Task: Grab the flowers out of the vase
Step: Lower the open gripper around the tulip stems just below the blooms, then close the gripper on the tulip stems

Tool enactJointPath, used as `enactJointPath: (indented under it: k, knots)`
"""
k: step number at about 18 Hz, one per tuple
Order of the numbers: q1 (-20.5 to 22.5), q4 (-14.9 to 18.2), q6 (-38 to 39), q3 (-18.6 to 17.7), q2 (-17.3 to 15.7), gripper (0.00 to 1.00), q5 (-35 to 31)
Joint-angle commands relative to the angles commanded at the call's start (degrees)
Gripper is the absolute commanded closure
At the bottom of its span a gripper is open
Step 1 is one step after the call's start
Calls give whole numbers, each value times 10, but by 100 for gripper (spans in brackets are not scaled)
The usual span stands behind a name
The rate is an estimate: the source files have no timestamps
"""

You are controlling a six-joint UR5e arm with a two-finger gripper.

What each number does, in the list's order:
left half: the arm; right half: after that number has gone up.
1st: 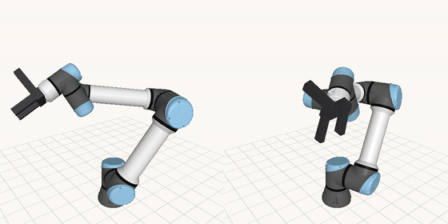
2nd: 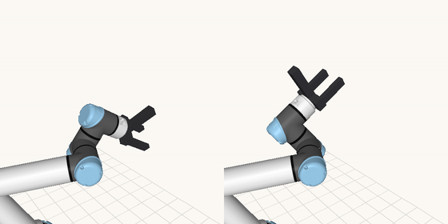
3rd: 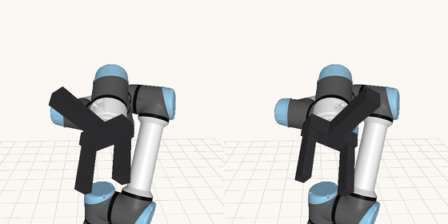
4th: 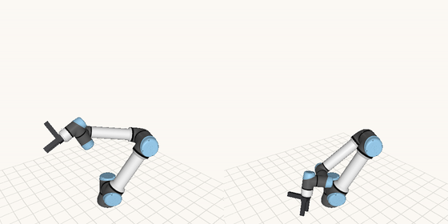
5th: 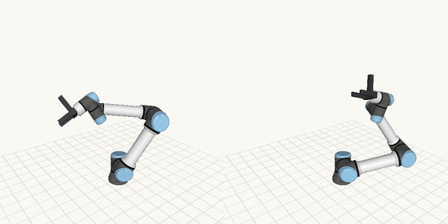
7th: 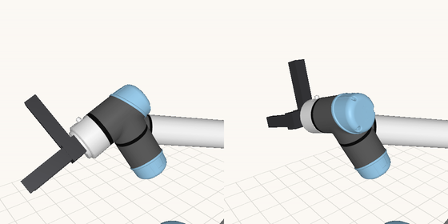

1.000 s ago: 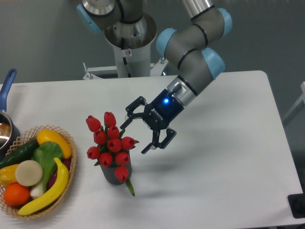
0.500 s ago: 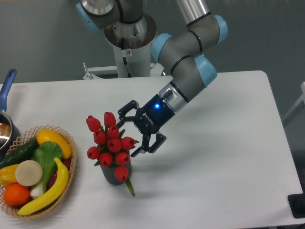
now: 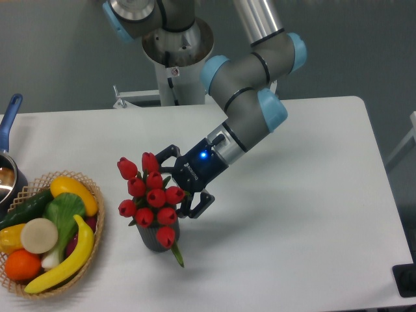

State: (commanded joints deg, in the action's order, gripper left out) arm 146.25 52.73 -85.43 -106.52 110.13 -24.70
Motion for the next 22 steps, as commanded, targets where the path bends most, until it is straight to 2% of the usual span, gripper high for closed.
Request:
enactJointPath:
  k: [2,4,8,10,14,22]
  knots:
    - [-3,0,0,0,0,1,1]
    - [-4,0,0,0,1,16,1]
    - [-4,0,-3,4,4,34,3]
    - [-3,-3,-3,4,4,34,4]
    - [-3,-18,-4,0,8,45,6]
    - [0,-18,-4,-3,7,57,17]
